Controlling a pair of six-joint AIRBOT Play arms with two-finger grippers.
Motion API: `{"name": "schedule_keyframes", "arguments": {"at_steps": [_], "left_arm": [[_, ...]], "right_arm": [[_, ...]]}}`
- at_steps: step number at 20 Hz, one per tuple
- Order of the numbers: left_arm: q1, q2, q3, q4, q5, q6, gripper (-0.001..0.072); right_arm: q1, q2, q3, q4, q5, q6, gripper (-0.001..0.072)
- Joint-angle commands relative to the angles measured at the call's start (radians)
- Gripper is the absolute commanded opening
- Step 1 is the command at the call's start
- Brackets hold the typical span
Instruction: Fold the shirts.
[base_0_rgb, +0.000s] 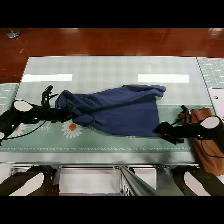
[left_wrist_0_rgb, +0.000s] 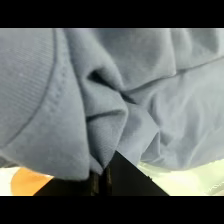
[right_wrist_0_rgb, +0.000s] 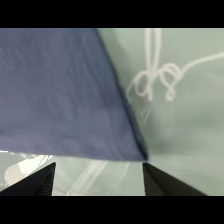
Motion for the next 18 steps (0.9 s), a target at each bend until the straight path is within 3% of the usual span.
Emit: {"name": "schedule_keyframes", "arguments": {"at_steps": [1, 3, 4, 5, 6, 7, 11, 14, 18], "left_arm": [[-0.003, 0.001, 0.01, -0.002, -0.006, 0.002, 0.0023], [-0.004, 0.001, 0.01, -0.002, -0.008, 0.01, 0.0023], [-0.005, 0.001, 0.01, -0.002, -0.014, 0.009, 0.0023], [-0.006, 0.001, 0.01, -0.002, -0.017, 0.009, 0.0023], [-0.008, 0.001, 0.011, -0.002, -0.016, 0.009, 0.0023], [-0.008, 0.001, 0.018, -0.002, -0.017, 0.009, 0.0023], [0.068, 0.013, 0.234, -0.038, -0.126, 0.01, 0.0022], [0.108, 0.041, 0.639, -0.141, -0.16, 0.011, 0.0022], [0.141, 0.043, 1.211, -0.082, -0.233, -0.055, 0.0022]], "right_arm": [[0.111, -0.112, 0.047, 0.074, -0.131, 0.017, 0.0616], [0.139, -0.178, 0.115, 0.103, -0.18, 0.025, 0.0612], [0.15, -0.213, 0.153, 0.115, -0.183, 0.023, 0.0541], [0.165, -0.249, 0.192, 0.12, -0.184, 0.024, 0.0402], [0.183, -0.288, 0.234, 0.119, -0.186, 0.014, 0.0188], [0.198, -0.327, 0.282, 0.119, -0.166, -0.022, 0.0029], [0.166, -0.325, 0.603, 0.021, 0.042, -0.056, 0.0027], [0.129, -0.222, 1.033, -0.083, 0.046, 0.009, 0.0027], [0.121, -0.122, 1.556, -0.221, 0.146, 0.024, 0.0027]]}}
